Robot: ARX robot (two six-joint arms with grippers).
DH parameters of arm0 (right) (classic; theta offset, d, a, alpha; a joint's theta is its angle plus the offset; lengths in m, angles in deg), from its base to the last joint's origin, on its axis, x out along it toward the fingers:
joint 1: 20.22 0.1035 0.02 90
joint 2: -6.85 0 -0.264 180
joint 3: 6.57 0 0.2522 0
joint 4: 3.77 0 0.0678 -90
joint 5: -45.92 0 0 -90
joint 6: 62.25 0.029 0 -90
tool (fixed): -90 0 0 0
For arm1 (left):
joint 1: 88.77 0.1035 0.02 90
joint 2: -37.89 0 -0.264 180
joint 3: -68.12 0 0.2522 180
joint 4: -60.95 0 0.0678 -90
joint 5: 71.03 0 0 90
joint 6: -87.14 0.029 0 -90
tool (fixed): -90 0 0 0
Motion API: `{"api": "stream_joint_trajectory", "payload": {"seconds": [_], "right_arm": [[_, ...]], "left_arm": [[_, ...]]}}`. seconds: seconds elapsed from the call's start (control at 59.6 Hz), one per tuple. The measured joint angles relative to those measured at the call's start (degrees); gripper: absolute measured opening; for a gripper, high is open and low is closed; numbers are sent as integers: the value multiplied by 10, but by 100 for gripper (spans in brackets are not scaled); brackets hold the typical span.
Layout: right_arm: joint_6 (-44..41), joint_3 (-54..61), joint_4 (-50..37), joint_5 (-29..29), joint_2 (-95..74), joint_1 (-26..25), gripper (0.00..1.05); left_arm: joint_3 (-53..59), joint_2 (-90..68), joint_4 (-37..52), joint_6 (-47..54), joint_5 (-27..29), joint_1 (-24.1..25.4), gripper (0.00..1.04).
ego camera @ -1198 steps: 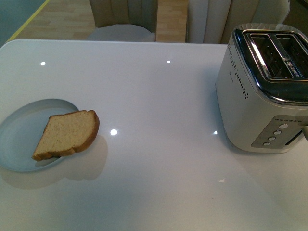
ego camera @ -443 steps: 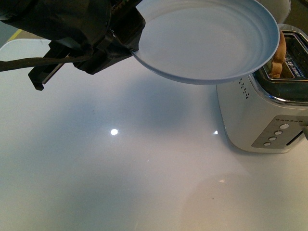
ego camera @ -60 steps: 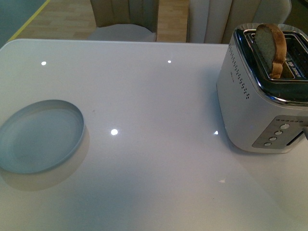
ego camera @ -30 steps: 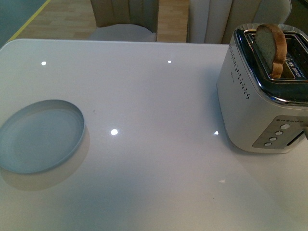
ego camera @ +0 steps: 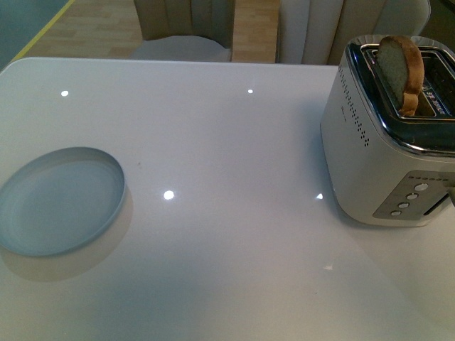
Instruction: Left arm holds plate, right arm toasts bread
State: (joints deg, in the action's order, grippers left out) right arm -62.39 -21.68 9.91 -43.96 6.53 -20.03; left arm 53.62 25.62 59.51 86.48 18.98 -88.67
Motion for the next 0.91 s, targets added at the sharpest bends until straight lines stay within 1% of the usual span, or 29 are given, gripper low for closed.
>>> {"api": "stream_joint_trajectory", "payload": {"seconds": [0.168,0.218,0.269,0.755,0.806,0.906], "right_arm": [[0,0,0,0,0,0,96],[0,0,0,0,0,0,96],[0,0,0,0,0,0,96],[0,0,0,0,0,0,96],[0,0,0,0,0,0,96],[0,0,0,0,0,0,96]], "left_arm": [[0,31,-32,0,0,0,3],[0,79,-98,0,0,0,3],[0,107,-118,0,0,0,3],[0,119,-122,0,0,0,3],[0,119,-122,0,0,0,9],[0,119,-122,0,0,0,29]]}}
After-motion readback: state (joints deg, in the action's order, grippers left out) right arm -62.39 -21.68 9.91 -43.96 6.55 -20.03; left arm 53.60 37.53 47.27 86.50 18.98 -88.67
